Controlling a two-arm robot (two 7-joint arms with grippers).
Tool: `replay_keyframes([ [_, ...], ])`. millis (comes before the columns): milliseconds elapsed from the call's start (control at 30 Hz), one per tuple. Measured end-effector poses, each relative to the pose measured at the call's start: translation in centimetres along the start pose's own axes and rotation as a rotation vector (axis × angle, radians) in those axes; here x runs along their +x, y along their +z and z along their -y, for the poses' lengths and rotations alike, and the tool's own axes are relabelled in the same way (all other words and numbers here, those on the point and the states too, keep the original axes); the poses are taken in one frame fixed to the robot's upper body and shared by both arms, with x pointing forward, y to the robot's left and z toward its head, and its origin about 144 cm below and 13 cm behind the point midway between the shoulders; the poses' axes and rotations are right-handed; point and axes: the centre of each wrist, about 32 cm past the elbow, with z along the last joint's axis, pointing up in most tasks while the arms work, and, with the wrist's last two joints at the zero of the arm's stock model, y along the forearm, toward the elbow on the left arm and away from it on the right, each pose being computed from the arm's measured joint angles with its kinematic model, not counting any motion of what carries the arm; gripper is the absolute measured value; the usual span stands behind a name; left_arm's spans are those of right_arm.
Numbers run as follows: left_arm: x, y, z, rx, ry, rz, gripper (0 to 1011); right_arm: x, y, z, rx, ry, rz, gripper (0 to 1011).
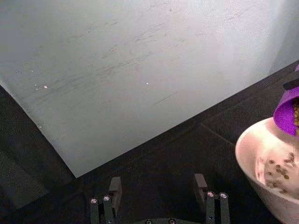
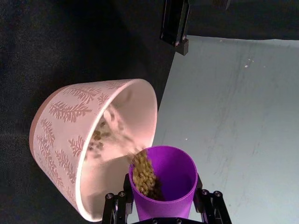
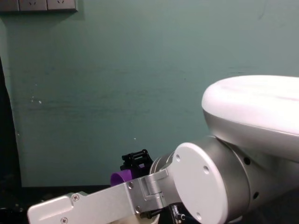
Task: Pick up the cup and pour the mung beans from the cup into the bowl.
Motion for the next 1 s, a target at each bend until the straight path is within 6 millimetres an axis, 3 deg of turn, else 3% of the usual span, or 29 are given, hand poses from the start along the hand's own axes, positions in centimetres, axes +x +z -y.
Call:
replay_keyframes([
  [1000, 0.0, 0.0, 0.0, 0.0, 0.0, 0.0, 1012, -0.14, 0.64, 0.0, -0.022, 0.01, 0.055, 723],
])
